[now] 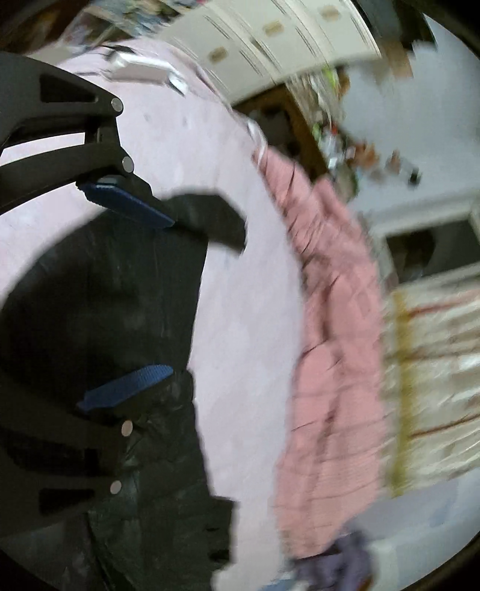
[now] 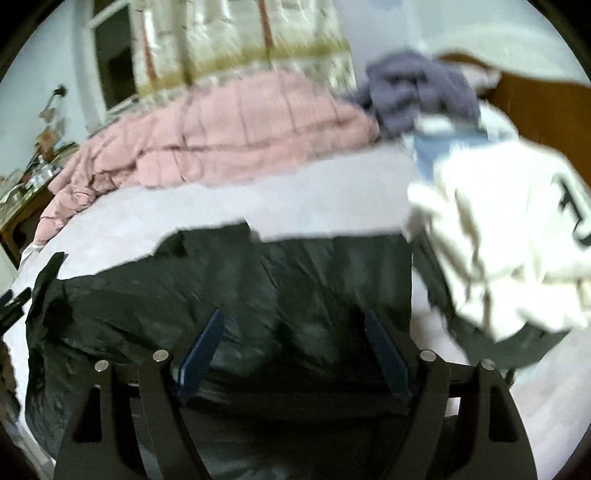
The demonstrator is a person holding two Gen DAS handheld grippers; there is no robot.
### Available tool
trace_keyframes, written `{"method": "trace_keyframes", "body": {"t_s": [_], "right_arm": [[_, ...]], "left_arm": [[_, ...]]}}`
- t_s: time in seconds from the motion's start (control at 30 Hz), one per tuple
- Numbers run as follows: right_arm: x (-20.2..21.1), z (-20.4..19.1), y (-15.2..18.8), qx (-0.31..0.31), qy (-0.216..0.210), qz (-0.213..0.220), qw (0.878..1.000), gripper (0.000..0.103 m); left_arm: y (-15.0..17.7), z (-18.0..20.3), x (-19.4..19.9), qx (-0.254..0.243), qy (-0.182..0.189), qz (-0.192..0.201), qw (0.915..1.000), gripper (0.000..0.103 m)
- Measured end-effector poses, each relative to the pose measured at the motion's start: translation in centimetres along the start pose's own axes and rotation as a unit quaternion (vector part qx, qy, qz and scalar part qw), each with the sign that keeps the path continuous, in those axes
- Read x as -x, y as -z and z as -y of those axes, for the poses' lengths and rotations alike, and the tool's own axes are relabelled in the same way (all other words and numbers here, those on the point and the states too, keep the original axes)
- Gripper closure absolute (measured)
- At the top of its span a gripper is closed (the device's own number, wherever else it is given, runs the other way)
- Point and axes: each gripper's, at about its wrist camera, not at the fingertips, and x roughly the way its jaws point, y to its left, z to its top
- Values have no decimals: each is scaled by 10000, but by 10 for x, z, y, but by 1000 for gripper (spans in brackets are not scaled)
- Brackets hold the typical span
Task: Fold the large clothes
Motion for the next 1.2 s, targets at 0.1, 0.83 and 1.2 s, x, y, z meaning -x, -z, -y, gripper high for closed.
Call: {"method": "trace_keyframes", "body": {"t_s": [0.1,0.83,1.2], "right_arm": [[22,-16,-5,207,-316,427,9984,23],[-39,-32,42,30,-1245,13,9922,17],[-86,-25,63,-342,-1300,-696,9885,17]], "left_arm": [[13,-20,37,157,148,433,9988,15],[-2,-115,-50,562,-546,-335,9964,1],[9,-67,-194,-1788,-1188,-1255,9686,4]]}}
